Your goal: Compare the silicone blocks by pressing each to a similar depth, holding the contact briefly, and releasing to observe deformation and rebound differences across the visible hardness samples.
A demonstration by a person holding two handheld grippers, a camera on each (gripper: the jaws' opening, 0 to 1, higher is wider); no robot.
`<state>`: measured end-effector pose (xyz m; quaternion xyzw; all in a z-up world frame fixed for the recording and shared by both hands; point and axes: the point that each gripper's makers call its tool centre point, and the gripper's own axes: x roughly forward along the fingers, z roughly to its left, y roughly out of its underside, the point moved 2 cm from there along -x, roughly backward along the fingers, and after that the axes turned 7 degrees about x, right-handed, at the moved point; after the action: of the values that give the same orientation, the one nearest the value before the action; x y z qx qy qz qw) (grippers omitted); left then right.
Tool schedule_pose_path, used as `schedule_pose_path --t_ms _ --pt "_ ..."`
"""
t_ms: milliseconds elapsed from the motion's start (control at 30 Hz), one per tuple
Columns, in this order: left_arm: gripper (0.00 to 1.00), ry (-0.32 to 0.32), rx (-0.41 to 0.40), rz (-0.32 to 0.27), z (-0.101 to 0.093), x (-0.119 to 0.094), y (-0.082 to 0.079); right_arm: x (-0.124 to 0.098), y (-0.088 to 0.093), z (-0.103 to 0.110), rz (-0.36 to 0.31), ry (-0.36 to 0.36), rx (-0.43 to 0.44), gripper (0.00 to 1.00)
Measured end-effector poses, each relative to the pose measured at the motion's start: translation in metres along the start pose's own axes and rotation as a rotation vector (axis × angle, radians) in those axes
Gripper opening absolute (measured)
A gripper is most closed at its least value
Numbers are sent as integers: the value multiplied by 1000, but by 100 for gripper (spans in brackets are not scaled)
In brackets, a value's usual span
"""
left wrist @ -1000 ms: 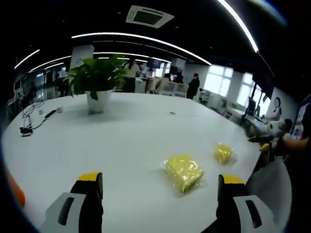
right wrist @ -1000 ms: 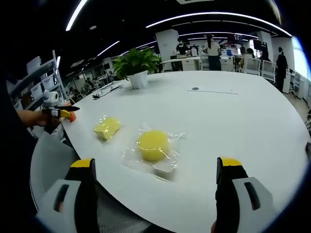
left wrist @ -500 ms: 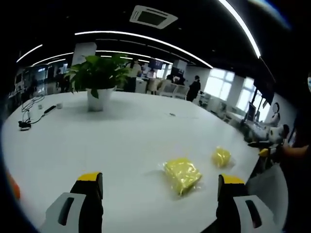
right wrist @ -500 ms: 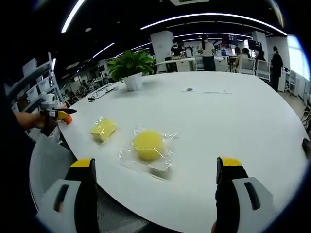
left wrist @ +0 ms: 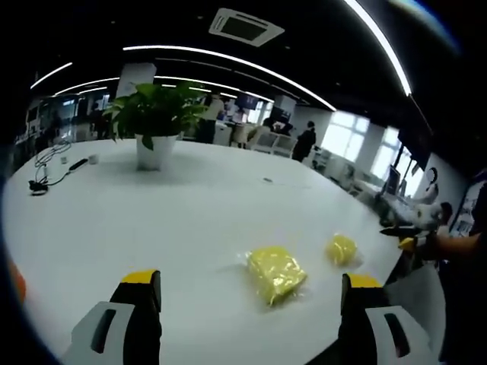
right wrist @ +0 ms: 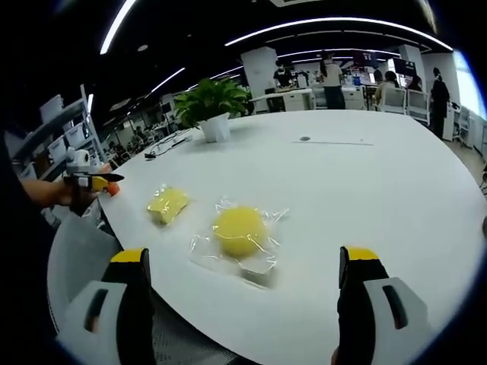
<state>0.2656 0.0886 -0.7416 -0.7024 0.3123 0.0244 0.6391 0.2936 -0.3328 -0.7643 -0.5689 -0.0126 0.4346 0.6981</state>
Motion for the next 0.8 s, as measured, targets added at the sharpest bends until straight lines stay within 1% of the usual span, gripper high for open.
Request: schedule_pose_path --t_ms 133,200,367,533,667,800 --pt "100 9 -36 -10 -3 -4 4 2 -2 -2 3 -6 -2 97" --pt "100 7 -41 -11 -3 -6 4 3 -4 -1 5 -7 -1 97" --pt "100 -6 -41 -1 5 -5 7 -1 -10 -4 -16 -3 -3 97" --pt "100 -4 -20 11 7 -3 5 -4 -6 -8 -19 11 17 97" --pt "100 -2 -16 -1 7 -2 2 0 -1 -5 -7 9 17 97" --pt "100 -11 -22 1 11 -4 3 4 -3 -2 -3 5 15 97"
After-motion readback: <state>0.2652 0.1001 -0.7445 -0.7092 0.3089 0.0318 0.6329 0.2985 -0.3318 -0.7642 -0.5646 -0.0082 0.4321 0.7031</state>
